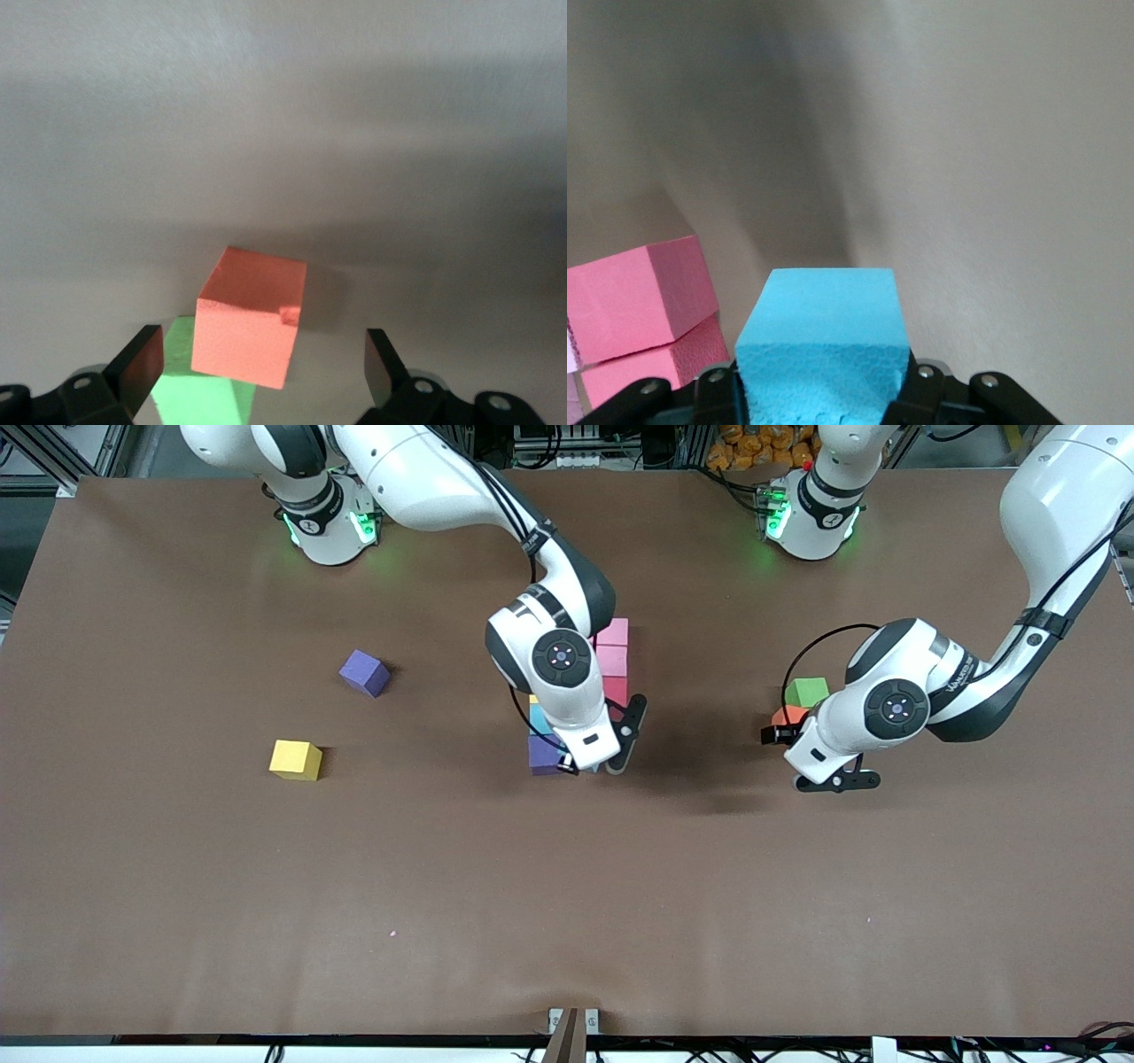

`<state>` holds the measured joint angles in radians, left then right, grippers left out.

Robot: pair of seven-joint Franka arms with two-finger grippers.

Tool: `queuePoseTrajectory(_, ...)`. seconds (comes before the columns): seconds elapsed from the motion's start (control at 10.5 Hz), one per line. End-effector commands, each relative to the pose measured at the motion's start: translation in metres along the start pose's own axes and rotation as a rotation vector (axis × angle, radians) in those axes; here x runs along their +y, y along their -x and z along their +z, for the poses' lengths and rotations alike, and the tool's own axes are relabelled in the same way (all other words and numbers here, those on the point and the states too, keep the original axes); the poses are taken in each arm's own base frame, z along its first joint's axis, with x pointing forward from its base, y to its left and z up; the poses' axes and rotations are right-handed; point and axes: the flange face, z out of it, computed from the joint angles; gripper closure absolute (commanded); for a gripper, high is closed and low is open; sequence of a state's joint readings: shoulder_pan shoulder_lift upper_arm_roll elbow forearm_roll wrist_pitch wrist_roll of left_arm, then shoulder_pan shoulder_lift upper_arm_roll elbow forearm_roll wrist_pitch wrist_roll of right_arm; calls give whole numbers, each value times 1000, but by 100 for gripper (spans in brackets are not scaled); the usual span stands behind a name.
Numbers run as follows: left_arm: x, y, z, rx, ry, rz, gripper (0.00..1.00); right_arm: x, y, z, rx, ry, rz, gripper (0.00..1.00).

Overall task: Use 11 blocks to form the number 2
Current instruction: 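Grasp the orange cube beside the green cube with the left gripper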

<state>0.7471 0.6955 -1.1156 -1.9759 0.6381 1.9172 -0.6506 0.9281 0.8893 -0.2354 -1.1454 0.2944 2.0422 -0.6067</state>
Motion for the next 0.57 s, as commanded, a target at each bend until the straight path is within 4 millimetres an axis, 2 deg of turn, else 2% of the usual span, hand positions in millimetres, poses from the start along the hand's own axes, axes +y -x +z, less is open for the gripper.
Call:
queuePoseTrajectory(0.0,-15,16,16,-28,-44,79,0,0,-6,9,-26,-4,-56,61)
queuePoseTrajectory(0.28,-15,20,27,-29,-49,127,0,-3,-5,27,-47,-15,-133,61)
queuePoseTrajectory(0.47,-17,18,42,-10,-6,127,0,-4,-9,39,-52,-13,-144,61)
